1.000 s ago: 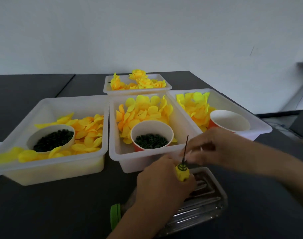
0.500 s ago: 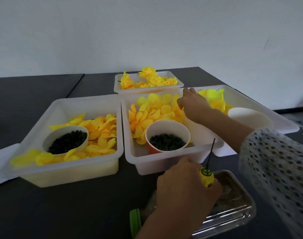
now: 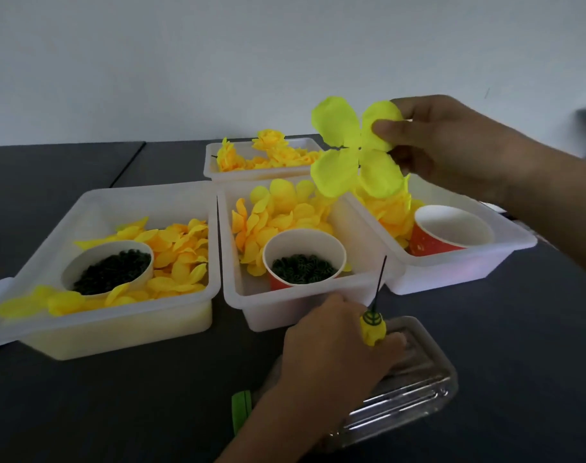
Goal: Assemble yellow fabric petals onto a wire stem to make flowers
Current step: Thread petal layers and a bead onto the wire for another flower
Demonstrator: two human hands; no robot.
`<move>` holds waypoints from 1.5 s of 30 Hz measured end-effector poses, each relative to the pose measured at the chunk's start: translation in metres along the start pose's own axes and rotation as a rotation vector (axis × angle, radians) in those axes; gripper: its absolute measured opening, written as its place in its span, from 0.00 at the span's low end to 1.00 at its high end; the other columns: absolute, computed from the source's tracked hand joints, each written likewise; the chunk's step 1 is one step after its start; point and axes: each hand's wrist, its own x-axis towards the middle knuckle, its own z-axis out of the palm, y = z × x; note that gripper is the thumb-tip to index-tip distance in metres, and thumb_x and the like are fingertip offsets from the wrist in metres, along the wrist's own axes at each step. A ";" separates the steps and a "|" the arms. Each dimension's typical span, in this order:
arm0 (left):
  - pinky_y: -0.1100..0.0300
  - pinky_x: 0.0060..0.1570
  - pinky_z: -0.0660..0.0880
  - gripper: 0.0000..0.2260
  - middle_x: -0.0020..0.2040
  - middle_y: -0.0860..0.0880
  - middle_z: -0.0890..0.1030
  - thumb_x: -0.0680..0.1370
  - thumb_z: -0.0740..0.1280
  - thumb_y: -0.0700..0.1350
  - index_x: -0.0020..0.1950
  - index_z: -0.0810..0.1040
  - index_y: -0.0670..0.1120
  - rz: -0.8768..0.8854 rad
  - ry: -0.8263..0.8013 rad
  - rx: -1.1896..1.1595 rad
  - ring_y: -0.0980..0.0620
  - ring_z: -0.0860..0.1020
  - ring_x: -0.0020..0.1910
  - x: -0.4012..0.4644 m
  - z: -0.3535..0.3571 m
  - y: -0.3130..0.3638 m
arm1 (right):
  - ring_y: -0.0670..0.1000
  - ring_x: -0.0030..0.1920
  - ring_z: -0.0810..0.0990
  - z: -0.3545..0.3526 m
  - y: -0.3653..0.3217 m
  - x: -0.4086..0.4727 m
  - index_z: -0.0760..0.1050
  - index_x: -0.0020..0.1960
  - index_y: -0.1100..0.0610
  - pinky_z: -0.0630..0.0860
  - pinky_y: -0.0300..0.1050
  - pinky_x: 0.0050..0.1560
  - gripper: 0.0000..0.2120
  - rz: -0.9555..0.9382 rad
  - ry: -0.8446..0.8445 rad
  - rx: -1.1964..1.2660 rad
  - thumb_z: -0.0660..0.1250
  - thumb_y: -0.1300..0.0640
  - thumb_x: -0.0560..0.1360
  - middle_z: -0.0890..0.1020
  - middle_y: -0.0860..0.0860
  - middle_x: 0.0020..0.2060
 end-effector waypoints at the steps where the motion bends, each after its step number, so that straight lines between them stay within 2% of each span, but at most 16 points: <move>1: 0.63 0.39 0.76 0.20 0.39 0.56 0.79 0.67 0.66 0.68 0.44 0.73 0.53 0.001 -0.054 -0.016 0.59 0.77 0.38 0.001 -0.004 0.000 | 0.49 0.34 0.75 0.002 -0.004 -0.010 0.76 0.43 0.58 0.70 0.41 0.36 0.08 0.019 -0.049 0.076 0.61 0.59 0.78 0.79 0.53 0.36; 3: 0.61 0.43 0.78 0.24 0.44 0.58 0.79 0.64 0.70 0.70 0.49 0.72 0.56 -0.018 -0.265 -0.074 0.61 0.77 0.41 0.006 -0.019 -0.001 | 0.47 0.33 0.80 0.007 -0.012 -0.030 0.80 0.42 0.56 0.76 0.38 0.35 0.10 0.068 -0.158 0.212 0.60 0.58 0.77 0.82 0.49 0.35; 6: 0.71 0.51 0.71 0.35 0.61 0.67 0.72 0.61 0.73 0.70 0.60 0.59 0.66 0.010 -0.601 -0.059 0.68 0.73 0.55 0.011 -0.049 -0.012 | 0.46 0.29 0.80 0.014 -0.009 -0.051 0.83 0.36 0.52 0.76 0.37 0.32 0.18 0.142 -0.263 0.309 0.58 0.59 0.77 0.82 0.48 0.30; 8: 0.67 0.62 0.67 0.42 0.72 0.68 0.62 0.58 0.72 0.73 0.65 0.52 0.73 0.091 -0.652 -0.073 0.66 0.66 0.68 0.012 -0.068 -0.019 | 0.49 0.33 0.80 0.016 0.000 -0.059 0.83 0.38 0.53 0.78 0.41 0.37 0.14 0.211 -0.242 0.296 0.60 0.56 0.75 0.83 0.50 0.32; 11: 0.53 0.71 0.64 0.54 0.75 0.65 0.61 0.55 0.65 0.80 0.76 0.51 0.63 0.175 -0.642 -0.238 0.62 0.63 0.73 0.012 -0.087 -0.021 | 0.52 0.41 0.81 0.021 0.018 -0.066 0.81 0.45 0.56 0.76 0.48 0.48 0.10 0.295 -0.181 0.255 0.63 0.54 0.72 0.84 0.54 0.41; 14: 0.53 0.66 0.70 0.33 0.64 0.63 0.75 0.64 0.56 0.79 0.64 0.72 0.67 0.231 -0.482 -0.294 0.62 0.73 0.65 0.010 -0.092 -0.012 | 0.48 0.32 0.78 0.030 0.026 -0.071 0.81 0.39 0.53 0.74 0.40 0.36 0.10 0.303 -0.160 0.213 0.63 0.52 0.73 0.82 0.49 0.33; 17: 0.73 0.49 0.71 0.16 0.50 0.73 0.78 0.74 0.48 0.74 0.45 0.75 0.77 0.193 -0.309 -0.317 0.75 0.75 0.51 0.006 -0.094 0.001 | 0.52 0.32 0.72 0.033 0.031 -0.073 0.81 0.38 0.53 0.67 0.44 0.35 0.10 0.287 -0.109 0.185 0.65 0.50 0.73 0.76 0.53 0.32; 19: 0.78 0.45 0.71 0.15 0.45 0.70 0.81 0.76 0.55 0.67 0.46 0.81 0.66 0.210 -0.320 -0.368 0.72 0.77 0.47 0.005 -0.095 0.006 | 0.56 0.37 0.71 0.034 0.033 -0.073 0.81 0.44 0.57 0.68 0.51 0.39 0.13 0.274 -0.069 0.175 0.66 0.48 0.71 0.76 0.59 0.37; 21: 0.75 0.43 0.73 0.18 0.44 0.59 0.84 0.75 0.62 0.60 0.47 0.84 0.49 0.232 -0.327 -0.435 0.64 0.81 0.44 0.008 -0.094 0.006 | 0.58 0.41 0.72 0.036 0.034 -0.074 0.82 0.47 0.55 0.67 0.56 0.43 0.15 0.268 -0.028 0.153 0.67 0.45 0.69 0.77 0.65 0.41; 22: 0.75 0.41 0.73 0.17 0.41 0.59 0.84 0.75 0.63 0.58 0.46 0.84 0.46 0.235 -0.330 -0.460 0.64 0.81 0.41 0.008 -0.095 0.006 | 0.58 0.42 0.74 0.036 0.035 -0.076 0.82 0.48 0.53 0.69 0.57 0.45 0.15 0.262 -0.016 0.140 0.67 0.44 0.69 0.79 0.66 0.44; 25: 0.77 0.40 0.71 0.14 0.37 0.60 0.83 0.74 0.64 0.52 0.45 0.84 0.44 0.235 -0.366 -0.500 0.67 0.79 0.38 0.009 -0.094 0.003 | 0.54 0.41 0.80 0.037 0.037 -0.079 0.82 0.48 0.52 0.74 0.54 0.46 0.13 0.227 0.016 0.105 0.66 0.45 0.70 0.84 0.58 0.44; 28: 0.73 0.48 0.74 0.15 0.47 0.53 0.86 0.75 0.67 0.54 0.48 0.85 0.44 0.225 -0.366 -0.516 0.57 0.82 0.49 0.011 -0.094 0.000 | 0.58 0.43 0.81 0.037 0.037 -0.081 0.80 0.49 0.55 0.74 0.57 0.47 0.14 0.201 0.071 0.095 0.66 0.46 0.71 0.84 0.60 0.46; 30: 0.71 0.50 0.75 0.14 0.48 0.51 0.86 0.74 0.67 0.55 0.47 0.85 0.47 0.226 -0.341 -0.517 0.54 0.82 0.51 0.012 -0.094 -0.002 | 0.59 0.43 0.81 0.038 0.036 -0.082 0.79 0.49 0.58 0.76 0.58 0.47 0.16 0.176 0.094 0.081 0.66 0.46 0.71 0.84 0.61 0.46; 34: 0.74 0.46 0.73 0.14 0.45 0.54 0.86 0.72 0.67 0.57 0.45 0.85 0.49 0.253 -0.356 -0.502 0.59 0.82 0.49 0.011 -0.095 0.001 | 0.63 0.42 0.81 0.041 0.036 -0.083 0.76 0.50 0.63 0.77 0.64 0.45 0.18 0.127 0.105 0.013 0.65 0.48 0.72 0.83 0.64 0.44; 39: 0.73 0.42 0.73 0.09 0.40 0.57 0.84 0.72 0.72 0.56 0.40 0.85 0.52 0.284 -0.297 -0.526 0.63 0.81 0.41 0.009 -0.097 0.003 | 0.55 0.40 0.82 0.037 0.036 -0.085 0.77 0.52 0.62 0.78 0.49 0.40 0.17 0.061 0.114 0.067 0.63 0.49 0.75 0.85 0.60 0.43; 45: 0.73 0.48 0.75 0.09 0.46 0.55 0.86 0.71 0.70 0.57 0.44 0.85 0.55 0.245 -0.330 -0.466 0.59 0.82 0.49 0.011 -0.096 -0.001 | 0.50 0.34 0.79 0.038 0.038 -0.084 0.76 0.48 0.62 0.75 0.40 0.32 0.15 0.034 0.101 0.043 0.62 0.49 0.75 0.83 0.53 0.35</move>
